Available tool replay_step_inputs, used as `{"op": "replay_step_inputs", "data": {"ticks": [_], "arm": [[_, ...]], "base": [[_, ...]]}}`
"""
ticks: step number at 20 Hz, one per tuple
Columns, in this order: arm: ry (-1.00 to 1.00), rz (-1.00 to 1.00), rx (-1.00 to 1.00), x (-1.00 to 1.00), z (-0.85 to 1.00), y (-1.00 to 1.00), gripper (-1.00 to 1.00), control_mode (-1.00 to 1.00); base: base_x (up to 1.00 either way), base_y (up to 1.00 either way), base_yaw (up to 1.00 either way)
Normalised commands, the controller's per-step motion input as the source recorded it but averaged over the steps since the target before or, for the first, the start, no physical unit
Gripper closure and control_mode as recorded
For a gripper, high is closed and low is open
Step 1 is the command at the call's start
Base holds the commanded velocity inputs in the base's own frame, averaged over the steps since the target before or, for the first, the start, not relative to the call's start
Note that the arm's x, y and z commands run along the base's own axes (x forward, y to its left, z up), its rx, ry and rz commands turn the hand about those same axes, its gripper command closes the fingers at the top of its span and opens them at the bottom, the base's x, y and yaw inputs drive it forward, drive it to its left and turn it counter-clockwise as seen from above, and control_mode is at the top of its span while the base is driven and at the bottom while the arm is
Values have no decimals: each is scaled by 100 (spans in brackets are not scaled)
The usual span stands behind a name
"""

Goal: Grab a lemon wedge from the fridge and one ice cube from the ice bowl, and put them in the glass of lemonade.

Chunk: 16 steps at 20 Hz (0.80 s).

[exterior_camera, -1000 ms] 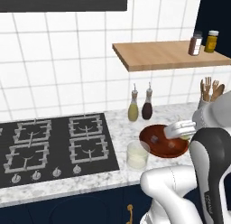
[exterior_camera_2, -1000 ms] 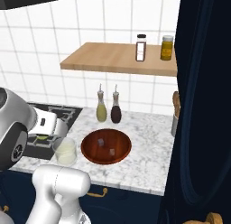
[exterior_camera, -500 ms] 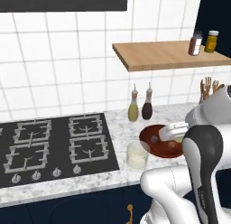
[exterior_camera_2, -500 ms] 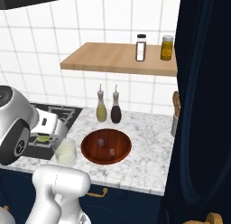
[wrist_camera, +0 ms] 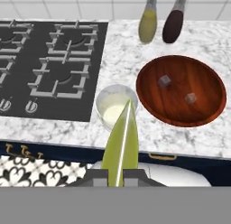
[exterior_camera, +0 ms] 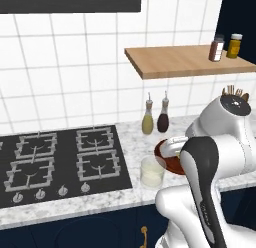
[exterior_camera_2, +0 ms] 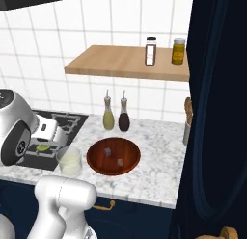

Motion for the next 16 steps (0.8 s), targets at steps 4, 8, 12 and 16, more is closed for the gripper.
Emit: {"op": "replay_step_inputs", "data": {"ticks": [4,8,12,16], "arm": [[-6,0,0,24,-60,0,100,-100],[-7,0,0,23,-72,0,100,-100],[-2,0,0,18,-48,0,100,-100],[0,0,0,13,-46,1,100,-100]], "base": [[0,0,0],[0,0,0],[0,0,0],[0,0,0]]}}
